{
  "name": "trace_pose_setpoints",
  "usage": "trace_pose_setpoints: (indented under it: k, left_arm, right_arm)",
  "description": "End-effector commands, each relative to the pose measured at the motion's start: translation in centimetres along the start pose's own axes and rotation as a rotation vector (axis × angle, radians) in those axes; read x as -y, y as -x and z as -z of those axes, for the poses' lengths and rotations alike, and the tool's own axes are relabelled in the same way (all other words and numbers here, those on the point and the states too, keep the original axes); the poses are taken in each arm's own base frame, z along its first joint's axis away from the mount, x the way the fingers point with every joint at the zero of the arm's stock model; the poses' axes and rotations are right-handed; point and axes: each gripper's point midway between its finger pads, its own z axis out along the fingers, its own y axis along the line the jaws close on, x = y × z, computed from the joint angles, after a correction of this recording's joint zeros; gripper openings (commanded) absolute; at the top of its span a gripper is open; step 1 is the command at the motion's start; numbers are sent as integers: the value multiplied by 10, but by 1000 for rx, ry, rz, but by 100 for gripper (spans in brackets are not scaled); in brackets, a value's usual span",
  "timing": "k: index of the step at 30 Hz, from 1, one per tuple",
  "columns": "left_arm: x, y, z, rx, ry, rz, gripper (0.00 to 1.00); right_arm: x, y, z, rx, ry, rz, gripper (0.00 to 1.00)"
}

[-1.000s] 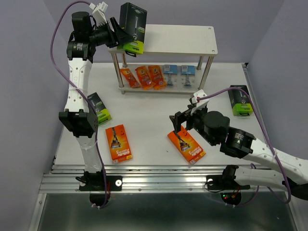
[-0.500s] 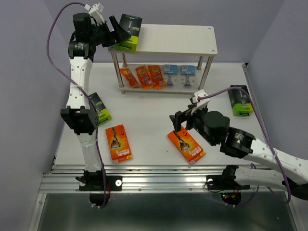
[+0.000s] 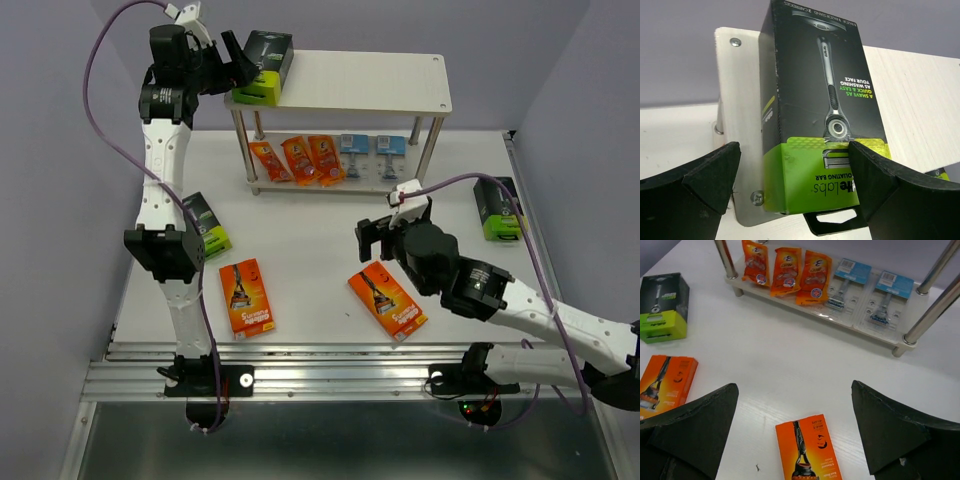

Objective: Place and organize the shaving razors onto the shelf

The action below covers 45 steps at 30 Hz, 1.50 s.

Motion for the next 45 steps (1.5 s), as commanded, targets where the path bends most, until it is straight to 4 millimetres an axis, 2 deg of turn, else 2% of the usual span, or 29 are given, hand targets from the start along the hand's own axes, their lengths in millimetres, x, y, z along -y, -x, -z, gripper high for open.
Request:
trace_pose_setpoints:
  k: [1,2,3,5,6,7,8,9,10,11,12,14,15,16,17,18,19,21,22,23,24,25,27,29,31,33,36,39,45]
  left_arm:
    - [6,41,36,113,59,-50,99]
    - [16,47,42,128,26,-50,99]
    - [27,62,55,173,2,-41,99]
    - [39,76,71,213,-23,-32,99]
    - [42,79,77,224,-28,-29,99]
    - [57,93,98,271,-46,-44,99]
    - [63,96,108,286,-49,-42,99]
    - [62,93,111,280,-40,-37,99]
    - [74,102,150,335,-12,-58,99]
    - [77,93,169,338,5,-56,99]
    - [76,86,177,348,18,-45,99]
    - [63,46,195,363,55,16,99]
    - [56,32,199,380,71,47,99]
    - [32,-20,183,305,107,137,99]
    - [41,-21,203,362,77,131,99]
    - [38,-35,203,342,80,154,99]
    - [26,-62,196,293,103,194,99]
    - [35,-79,196,260,50,212,99]
    - [37,-95,189,221,37,214,99]
    - [38,-101,189,212,41,227,99]
    - [37,-105,188,207,48,234,99]
    - [36,-115,186,188,51,246,99]
    - [41,-123,188,178,36,267,99]
    - [38,-136,191,163,44,278,99]
    - [33,-145,193,147,74,286,99]
    - [25,-153,197,118,122,278,99]
    - [17,-161,201,88,174,272,99]
    - [17,-159,206,86,185,261,99]
    - [13,-153,212,86,230,252,99]
  right_arm:
    - [32,46,-9,102,-134,-100,100]
    - [42,48,-16,98,-145,-116,100]
    - [74,43,-34,73,-200,-155,100]
    - [113,32,-50,25,-265,-189,100]
    - [135,21,-55,-23,-306,-207,100]
    - [171,10,-61,-55,-383,-244,100]
    - [188,-3,-60,-98,-424,-256,100]
    - [208,-14,-57,-127,-485,-276,100]
    - [267,-50,-31,-219,-672,-371,100]
    - [284,-68,-20,-262,-711,-444,100]
    - [324,-89,7,-274,-859,-568,100]
    - [346,-124,32,-342,-961,-640,100]
    - [353,-141,40,-371,-1001,-683,100]
    - [362,-165,51,-422,-1052,-742,100]
    - [363,-174,51,-437,-1050,-780,100]
    - [361,-180,46,-426,-1013,-849,100]
    - [368,-191,45,-398,-998,-888,100]
    - [365,-202,34,-376,-919,-971,100]
    - [377,-207,35,-335,-943,-982,100]
    - [382,-213,36,-330,-957,-1000,100]
    - [382,-211,31,-323,-926,-994,100]
    - [391,-207,30,-281,-931,-982,100]
    - [395,-209,27,-255,-938,-979,96]
    - [402,-215,27,-231,-953,-980,84]
    - [409,-222,25,-210,-961,-984,79]
    - [410,-232,19,-224,-946,-994,74]
    - [411,-237,14,-216,-934,-1002,66]
    - [420,-243,17,-190,-972,-1004,65]
    - [426,-249,7,-160,-949,-997,64]
